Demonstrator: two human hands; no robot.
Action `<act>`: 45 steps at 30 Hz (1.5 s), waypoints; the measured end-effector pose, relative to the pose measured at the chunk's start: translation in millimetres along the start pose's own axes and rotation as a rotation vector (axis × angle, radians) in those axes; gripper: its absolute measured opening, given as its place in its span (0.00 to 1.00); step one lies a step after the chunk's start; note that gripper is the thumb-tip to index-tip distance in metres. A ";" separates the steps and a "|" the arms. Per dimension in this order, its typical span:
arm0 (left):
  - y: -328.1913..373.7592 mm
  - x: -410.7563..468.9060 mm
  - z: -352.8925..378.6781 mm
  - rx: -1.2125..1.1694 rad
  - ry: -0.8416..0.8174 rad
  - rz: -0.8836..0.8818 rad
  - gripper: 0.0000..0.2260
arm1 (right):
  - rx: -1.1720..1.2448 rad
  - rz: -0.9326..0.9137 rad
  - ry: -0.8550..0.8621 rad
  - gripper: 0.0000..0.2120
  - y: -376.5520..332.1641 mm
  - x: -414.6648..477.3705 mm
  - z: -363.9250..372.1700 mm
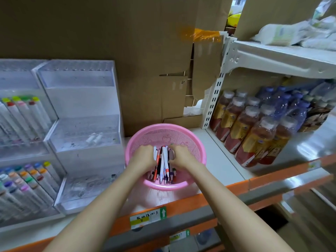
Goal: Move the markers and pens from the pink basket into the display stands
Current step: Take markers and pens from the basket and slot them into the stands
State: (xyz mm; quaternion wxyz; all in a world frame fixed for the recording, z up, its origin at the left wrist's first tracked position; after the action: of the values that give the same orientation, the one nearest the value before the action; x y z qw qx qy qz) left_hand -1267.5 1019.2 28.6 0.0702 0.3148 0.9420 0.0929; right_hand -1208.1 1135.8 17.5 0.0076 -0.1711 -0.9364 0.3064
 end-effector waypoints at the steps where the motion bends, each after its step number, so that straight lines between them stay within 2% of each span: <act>1: -0.5 -0.1 0.0 -0.010 -0.008 -0.009 0.11 | 0.016 0.000 0.003 0.21 0.4 -0.3 -0.8; 5: -4.0 4.0 2.5 -0.069 -0.019 -0.069 0.12 | 0.081 0.046 0.048 0.29 4.5 0.8 -2.6; 10: -5.2 6.7 2.6 -0.114 -0.041 -0.086 0.14 | 0.135 0.122 0.087 0.27 12.4 2.9 -3.6; 13: -7.1 8.5 0.7 -0.152 -0.050 -0.082 0.08 | 0.159 0.093 0.106 0.31 11.3 3.0 -5.7; 14: -7.8 9.5 -0.1 -0.185 -0.045 -0.073 0.10 | 0.169 0.075 0.117 0.33 10.2 2.5 -7.0; 17: -7.1 10.6 -6.4 -0.329 -0.016 0.012 0.29 | 0.195 0.003 0.161 0.32 5.3 0.8 -12.7; 19: -6.3 9.2 -13.9 -0.418 0.019 0.078 0.35 | 0.225 -0.054 0.174 0.32 0.9 -1.5 -17.6; 23: -9.4 2.0 -23.8 -0.496 0.087 0.125 0.31 | 0.293 -0.107 0.179 0.34 -8.0 -7.4 -31.2; 29: -5.5 -17.4 -52.9 -0.575 0.235 0.165 0.27 | 0.380 -0.193 0.215 0.33 -40.3 -18.5 -53.8; 33: -15.9 -31.9 -80.2 -0.499 0.414 0.107 0.23 | 0.402 -0.297 0.243 0.33 -73.7 -24.3 -60.1; 39: -35.5 -69.6 -124.8 -0.419 0.551 0.112 0.24 | 0.429 -0.472 0.270 0.32 -132.8 -36.9 -59.0; 45: -90.5 -104.6 -161.3 -0.381 0.690 0.044 0.24 | 0.469 -0.606 0.260 0.31 -195.7 -44.2 -45.3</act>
State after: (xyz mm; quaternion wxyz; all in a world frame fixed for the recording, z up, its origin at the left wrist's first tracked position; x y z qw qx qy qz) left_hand -1268.0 863.7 173.4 -0.1951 0.2667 0.8691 0.3680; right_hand -1222.9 999.8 171.1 0.2548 0.0817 -0.8402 0.4716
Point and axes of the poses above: each hand's wrist, its own x-axis towards the middle knuckle, its own z-axis out of the palm, y = z × x, the point moved 4 cm from there along x, towards the middle knuckle, and after that the axes turned 8 degrees about x, right-handed, at the moved point
